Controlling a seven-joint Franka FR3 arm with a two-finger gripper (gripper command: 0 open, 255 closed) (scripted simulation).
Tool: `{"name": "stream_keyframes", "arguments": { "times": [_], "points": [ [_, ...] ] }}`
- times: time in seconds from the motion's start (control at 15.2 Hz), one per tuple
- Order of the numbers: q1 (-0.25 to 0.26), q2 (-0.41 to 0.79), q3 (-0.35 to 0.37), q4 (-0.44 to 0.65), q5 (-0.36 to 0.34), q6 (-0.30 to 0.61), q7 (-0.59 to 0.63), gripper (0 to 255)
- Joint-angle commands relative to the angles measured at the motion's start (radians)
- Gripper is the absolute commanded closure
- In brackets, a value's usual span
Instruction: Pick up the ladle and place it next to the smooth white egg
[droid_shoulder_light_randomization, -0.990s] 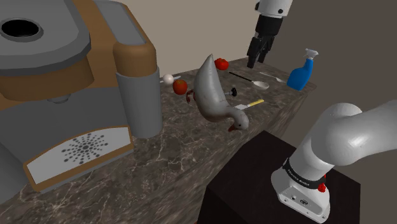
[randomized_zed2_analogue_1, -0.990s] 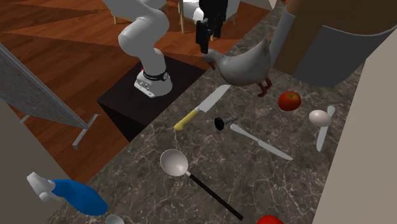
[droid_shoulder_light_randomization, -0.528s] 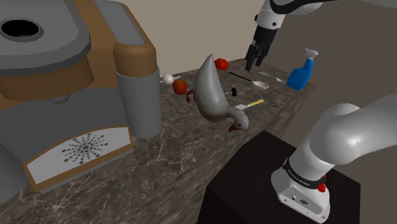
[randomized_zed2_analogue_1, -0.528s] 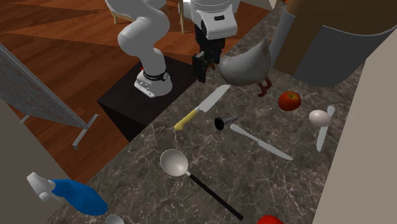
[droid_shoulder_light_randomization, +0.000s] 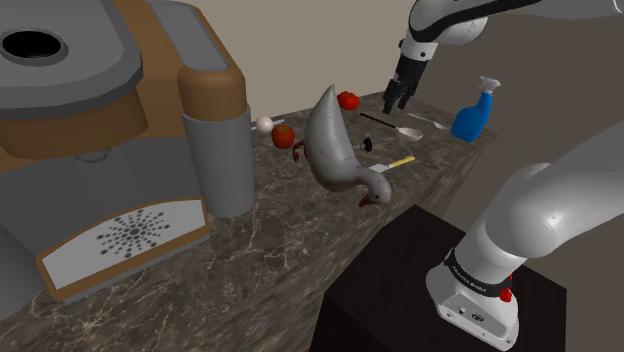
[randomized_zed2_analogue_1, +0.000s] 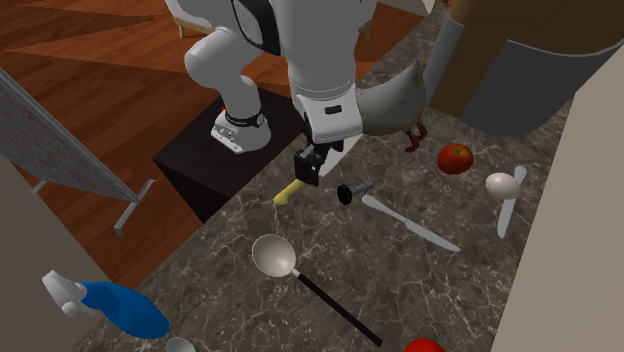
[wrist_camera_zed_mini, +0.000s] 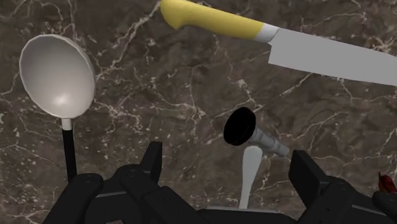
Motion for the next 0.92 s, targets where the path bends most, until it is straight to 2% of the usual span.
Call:
{"name": "stream_keyframes", "arguments": {
  "times": [0.0, 0.26, 0.53, 0.86],
  "points": [
    [-0.002, 0.062, -0.037, 0.032, 0.020, 0.034, -0.040, 0],
    [-0.005, 0.202, -0.109, 0.103, 0.091, 0.101, -0.134, 0],
    [-0.018, 0.356, -0.165, 0.193, 0.199, 0.146, -0.245, 0],
    [-0.078, 0.563, -0.191, 0.337, 0.364, 0.162, -0.385, 0]
  ]
}}
